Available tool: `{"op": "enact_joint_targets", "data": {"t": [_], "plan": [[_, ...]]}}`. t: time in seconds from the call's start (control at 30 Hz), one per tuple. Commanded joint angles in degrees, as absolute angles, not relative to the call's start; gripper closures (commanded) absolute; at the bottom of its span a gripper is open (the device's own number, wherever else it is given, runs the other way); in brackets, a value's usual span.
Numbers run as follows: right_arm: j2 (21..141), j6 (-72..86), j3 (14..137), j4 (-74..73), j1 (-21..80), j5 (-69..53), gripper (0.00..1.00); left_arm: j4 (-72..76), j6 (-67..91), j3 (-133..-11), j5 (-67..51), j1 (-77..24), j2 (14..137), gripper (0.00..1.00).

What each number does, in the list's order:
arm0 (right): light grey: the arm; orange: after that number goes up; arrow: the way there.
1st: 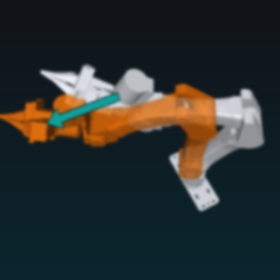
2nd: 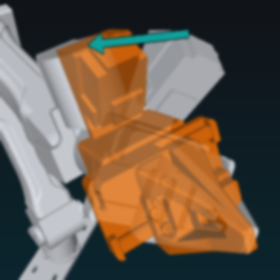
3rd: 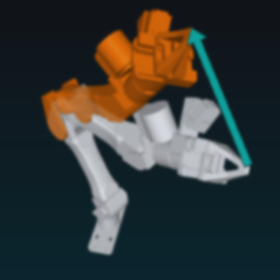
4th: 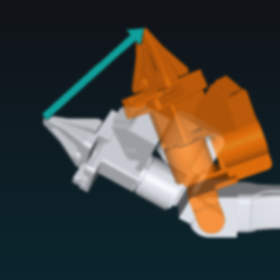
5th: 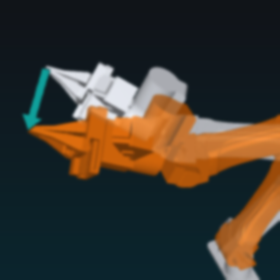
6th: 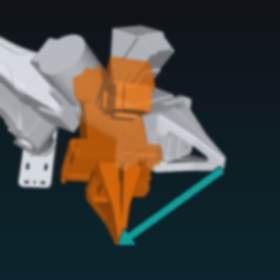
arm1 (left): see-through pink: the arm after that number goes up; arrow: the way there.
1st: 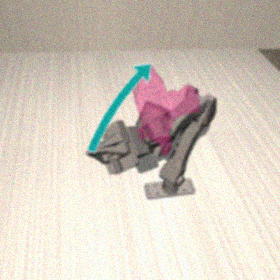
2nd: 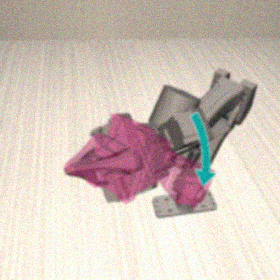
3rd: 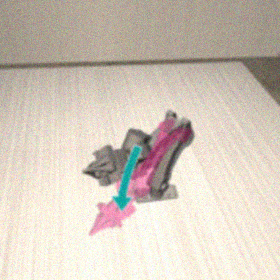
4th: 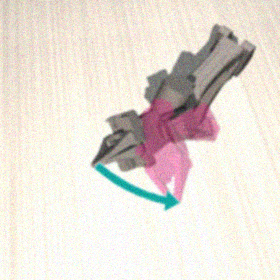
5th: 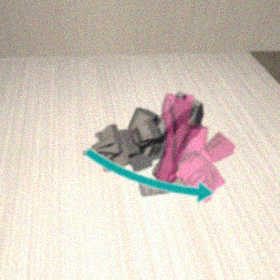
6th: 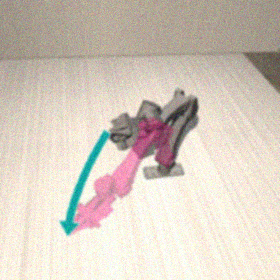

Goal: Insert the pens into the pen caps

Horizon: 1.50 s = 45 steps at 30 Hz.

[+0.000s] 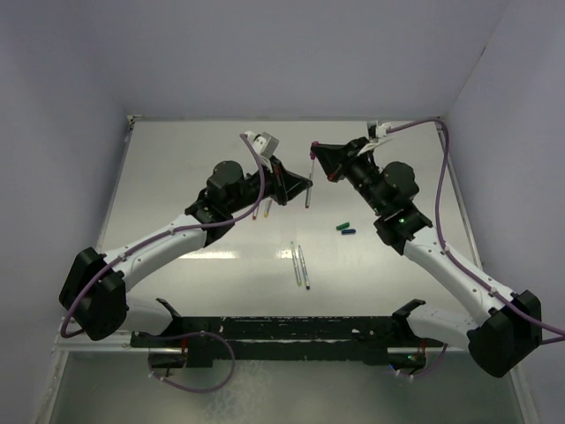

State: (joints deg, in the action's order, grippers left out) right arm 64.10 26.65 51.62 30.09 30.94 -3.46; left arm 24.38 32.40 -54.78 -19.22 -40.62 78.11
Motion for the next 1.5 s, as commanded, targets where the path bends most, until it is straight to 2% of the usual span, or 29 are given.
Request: {"op": "enact_joint_targets", "data": {"t": [0.0,0.2,0.57,0.77,1.17,1.47], "plan": [[63.85,27.23,51.54,30.16,30.68,-5.74,1.00,27.53,32.39,-56.98,-18.44,-40.67,76.22,1.00],[64.52,28.13,51.85,28.18,30.69,-8.95,1.00,28.20,32.34,-57.03,-16.77,-40.69,76.00,1.00],[69.02,29.90,52.84,24.26,30.68,-24.95,1.00,37.99,33.22,-57.18,-19.17,-37.62,74.89,1.00],[71.26,29.18,54.48,20.90,30.72,-29.62,1.00,41.18,33.83,-57.35,-19.16,-35.67,74.04,1.00],[76.01,24.23,57.21,10.08,30.76,-27.51,1.00,40.61,31.37,-57.75,-13.79,-31.14,70.77,1.00],[79.32,22.49,57.19,5.50,30.94,-27.66,1.00,42.83,31.89,-58.87,-14.04,-29.09,71.97,1.00]]}}
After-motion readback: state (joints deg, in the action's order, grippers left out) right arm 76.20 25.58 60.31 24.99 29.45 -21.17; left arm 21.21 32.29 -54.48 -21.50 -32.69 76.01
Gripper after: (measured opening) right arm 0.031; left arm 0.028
